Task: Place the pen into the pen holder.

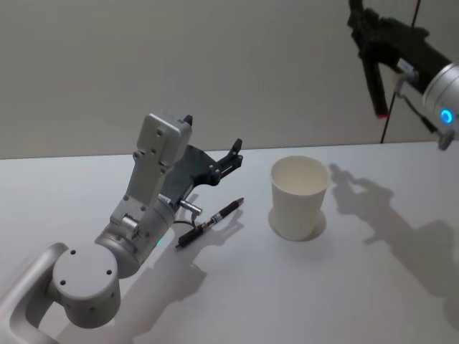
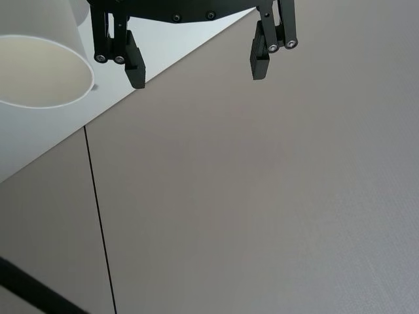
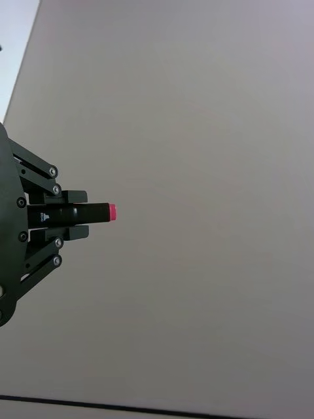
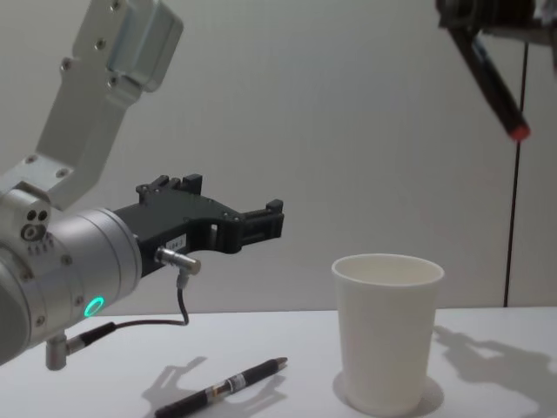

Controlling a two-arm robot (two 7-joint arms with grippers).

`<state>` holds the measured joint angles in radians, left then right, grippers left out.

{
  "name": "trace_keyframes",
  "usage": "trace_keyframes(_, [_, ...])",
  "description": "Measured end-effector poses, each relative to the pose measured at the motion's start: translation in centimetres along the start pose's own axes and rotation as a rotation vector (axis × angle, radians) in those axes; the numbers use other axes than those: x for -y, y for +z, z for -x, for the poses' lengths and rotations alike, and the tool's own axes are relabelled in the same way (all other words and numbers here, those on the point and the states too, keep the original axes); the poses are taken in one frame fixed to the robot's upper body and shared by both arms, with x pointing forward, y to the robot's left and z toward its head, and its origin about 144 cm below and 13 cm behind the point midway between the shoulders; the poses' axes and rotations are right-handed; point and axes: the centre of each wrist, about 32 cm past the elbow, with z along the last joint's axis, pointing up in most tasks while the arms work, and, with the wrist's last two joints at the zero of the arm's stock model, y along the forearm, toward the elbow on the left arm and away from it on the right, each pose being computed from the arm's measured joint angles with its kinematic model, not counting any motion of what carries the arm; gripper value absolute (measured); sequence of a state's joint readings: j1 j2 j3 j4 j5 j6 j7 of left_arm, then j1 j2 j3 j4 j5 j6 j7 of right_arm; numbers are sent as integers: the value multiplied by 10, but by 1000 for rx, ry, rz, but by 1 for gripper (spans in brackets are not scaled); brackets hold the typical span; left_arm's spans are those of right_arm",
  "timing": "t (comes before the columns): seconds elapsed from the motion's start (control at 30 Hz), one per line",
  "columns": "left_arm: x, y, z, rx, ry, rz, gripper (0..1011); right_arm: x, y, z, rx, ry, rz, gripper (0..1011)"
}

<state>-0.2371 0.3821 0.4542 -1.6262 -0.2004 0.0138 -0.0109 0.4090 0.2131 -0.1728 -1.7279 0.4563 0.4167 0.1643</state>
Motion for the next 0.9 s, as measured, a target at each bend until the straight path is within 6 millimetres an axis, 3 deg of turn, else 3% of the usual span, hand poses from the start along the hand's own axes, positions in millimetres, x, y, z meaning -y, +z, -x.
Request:
trace_keyframes(0.37, [0,0,0,0,0,0,1001,-10,-33,12,99,68,25,182])
trace_keyframes(0.9, [0,0,0,0,0,0,1001,-19,-54,24,152,129,22,182])
